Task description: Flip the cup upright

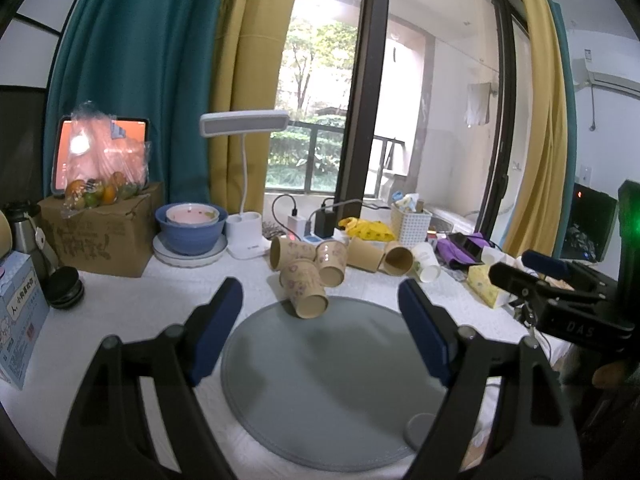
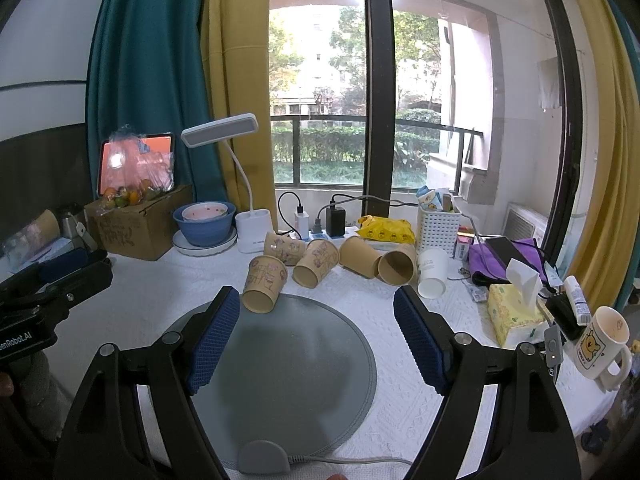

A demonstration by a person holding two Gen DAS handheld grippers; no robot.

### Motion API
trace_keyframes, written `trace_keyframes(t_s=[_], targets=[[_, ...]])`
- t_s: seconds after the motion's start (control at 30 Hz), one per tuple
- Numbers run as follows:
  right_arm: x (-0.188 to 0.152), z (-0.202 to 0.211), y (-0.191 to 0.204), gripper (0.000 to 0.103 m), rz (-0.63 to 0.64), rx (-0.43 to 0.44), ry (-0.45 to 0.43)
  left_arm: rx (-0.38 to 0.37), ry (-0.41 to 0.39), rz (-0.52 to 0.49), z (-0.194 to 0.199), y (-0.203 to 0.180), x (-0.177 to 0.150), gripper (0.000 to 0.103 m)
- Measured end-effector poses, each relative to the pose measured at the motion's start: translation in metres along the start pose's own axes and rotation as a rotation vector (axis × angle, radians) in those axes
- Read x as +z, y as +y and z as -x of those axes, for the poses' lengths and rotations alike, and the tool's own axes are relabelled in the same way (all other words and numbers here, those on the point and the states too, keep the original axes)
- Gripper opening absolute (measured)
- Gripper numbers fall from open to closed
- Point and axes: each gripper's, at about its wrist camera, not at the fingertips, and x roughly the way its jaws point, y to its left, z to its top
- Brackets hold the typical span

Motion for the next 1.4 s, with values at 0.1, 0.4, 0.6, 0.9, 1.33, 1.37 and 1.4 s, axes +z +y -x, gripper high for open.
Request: trace_keyframes(t_s=[0.1,0.4,0.6,0.9,1.33,1.37,1.4], targets=[[0.0,0.0,0.0,0.082,0.0,0.0,0.0,0.001,0.0,0.001,0.0,0.0,0.0,0.081],[0.0,0.0,0.0,0.082,-0.001,0.0,-0.001,-0.001,-0.001,0.001,0.0,0.0,-0.001,0.081],[0.0,-0.001,0.0,0.082,-0.003,0.003,0.002,0.001,0.002,0.004,0.0,0.0,-0.001,0.081],[0.0,-0.021,-0.005,0.082,-0.018,0.019,0.032,0.012,0.056,-0.004,-0.019,-0.005,-0.008,0.081],[-0.013,-0.095,-0.038,0.082,-0.072,0.033,0.148,0.031,0.25,0.001,-0.107,-0.004,-0.015,0.081],[-0.014,-0.1,-0.042,0.082,-0.078,0.035,0.157,0.034,0.269,0.004,-0.118,-0.004,-0.015,0.081],[-0.014,-0.107,-0.045,0.082,-0.084,0.036,0.166,0.036,0.282,0.005,-0.126,-0.002,-0.014,0.081]])
